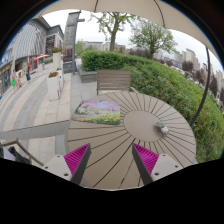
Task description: Arrange mouse
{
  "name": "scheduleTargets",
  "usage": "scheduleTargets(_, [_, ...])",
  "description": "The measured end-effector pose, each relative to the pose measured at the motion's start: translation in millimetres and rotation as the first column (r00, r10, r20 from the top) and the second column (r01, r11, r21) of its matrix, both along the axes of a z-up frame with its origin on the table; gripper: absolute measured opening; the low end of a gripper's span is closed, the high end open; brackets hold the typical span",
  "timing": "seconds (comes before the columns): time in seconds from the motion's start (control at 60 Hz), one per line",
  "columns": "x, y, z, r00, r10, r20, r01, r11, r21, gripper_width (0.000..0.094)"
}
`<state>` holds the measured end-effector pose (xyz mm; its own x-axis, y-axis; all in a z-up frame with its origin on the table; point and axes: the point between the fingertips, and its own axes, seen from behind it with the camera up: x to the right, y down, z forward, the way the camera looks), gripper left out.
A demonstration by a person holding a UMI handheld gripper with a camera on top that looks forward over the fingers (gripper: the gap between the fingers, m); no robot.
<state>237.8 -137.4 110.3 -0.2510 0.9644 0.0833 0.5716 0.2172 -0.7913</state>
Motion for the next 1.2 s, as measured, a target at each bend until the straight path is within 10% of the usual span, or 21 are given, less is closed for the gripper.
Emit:
scheduleTargets(0.617, [-96,221,-36,0.954,-0.3,-0.028,0.301,0.953,0.035,0.0853])
scheduleTargets(1.2, [-205,265,-101,0.948,-0.317,-0.023,0.317,0.948,0.004,0.0851])
